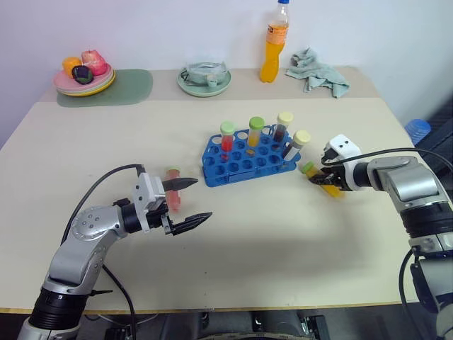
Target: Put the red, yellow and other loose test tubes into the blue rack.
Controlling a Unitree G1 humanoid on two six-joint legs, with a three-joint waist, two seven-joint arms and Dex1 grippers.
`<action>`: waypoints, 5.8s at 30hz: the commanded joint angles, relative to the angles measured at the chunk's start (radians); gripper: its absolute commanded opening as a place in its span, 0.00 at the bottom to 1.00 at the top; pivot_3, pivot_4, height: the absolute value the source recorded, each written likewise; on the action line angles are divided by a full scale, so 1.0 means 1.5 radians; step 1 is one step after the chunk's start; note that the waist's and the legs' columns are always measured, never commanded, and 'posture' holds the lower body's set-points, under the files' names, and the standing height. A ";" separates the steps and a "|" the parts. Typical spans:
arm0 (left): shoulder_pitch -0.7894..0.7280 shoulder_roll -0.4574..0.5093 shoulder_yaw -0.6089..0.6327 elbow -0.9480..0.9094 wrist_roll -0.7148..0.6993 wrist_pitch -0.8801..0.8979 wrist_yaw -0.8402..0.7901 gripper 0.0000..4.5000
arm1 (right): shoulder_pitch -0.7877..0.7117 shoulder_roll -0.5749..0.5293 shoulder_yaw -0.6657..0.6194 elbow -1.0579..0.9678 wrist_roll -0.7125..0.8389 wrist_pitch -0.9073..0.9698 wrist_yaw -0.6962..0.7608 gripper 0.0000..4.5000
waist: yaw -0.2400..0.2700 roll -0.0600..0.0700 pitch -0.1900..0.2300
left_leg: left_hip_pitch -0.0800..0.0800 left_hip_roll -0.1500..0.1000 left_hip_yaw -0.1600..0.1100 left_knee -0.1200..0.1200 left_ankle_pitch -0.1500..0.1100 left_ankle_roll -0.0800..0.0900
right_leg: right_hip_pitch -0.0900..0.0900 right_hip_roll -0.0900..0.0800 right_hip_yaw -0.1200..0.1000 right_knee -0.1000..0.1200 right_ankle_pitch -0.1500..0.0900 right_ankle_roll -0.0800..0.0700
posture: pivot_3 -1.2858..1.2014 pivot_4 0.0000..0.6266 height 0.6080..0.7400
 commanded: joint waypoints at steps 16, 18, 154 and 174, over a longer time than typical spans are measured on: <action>-0.007 -0.001 0.010 0.073 0.007 -0.071 -0.054 1.00 | 0.075 0.204 -0.220 -0.369 0.246 -0.092 -0.029 0.23 | -0.004 0.000 0.000 | 0.000 0.002 0.000 0.000 0.000 0.000 | 0.000 0.002 0.000 0.001 0.000 0.000 | 0.52 0.24 1.00; -0.005 -0.002 0.010 0.079 0.008 -0.078 -0.058 1.00 | 0.075 0.270 -0.223 -0.354 0.229 -0.181 -0.070 0.23 | 0.003 0.000 0.000 | 0.000 0.002 -0.001 0.000 0.000 0.000 | 0.000 0.002 0.000 0.001 0.000 0.000 | 0.52 0.24 1.00; -0.528 -0.084 0.200 0.160 -0.373 0.924 0.909 1.00 | 0.237 -0.060 -0.284 -0.411 0.385 -0.277 0.107 0.81 | 0.016 -0.006 0.005 | 0.001 0.001 -0.004 0.005 0.000 0.000 | 0.004 0.006 -0.002 0.001 0.003 0.006 | 0.52 0.24 1.00; -0.839 -0.093 0.068 0.817 -0.760 0.924 1.430 1.00 | 0.236 -0.035 -0.273 -0.465 0.367 -0.245 0.058 0.81 | 0.016 -0.008 0.006 | 0.000 0.000 -0.003 0.005 0.002 -0.004 | 0.003 0.004 -0.003 0.001 0.004 0.007 | 0.52 0.24 1.00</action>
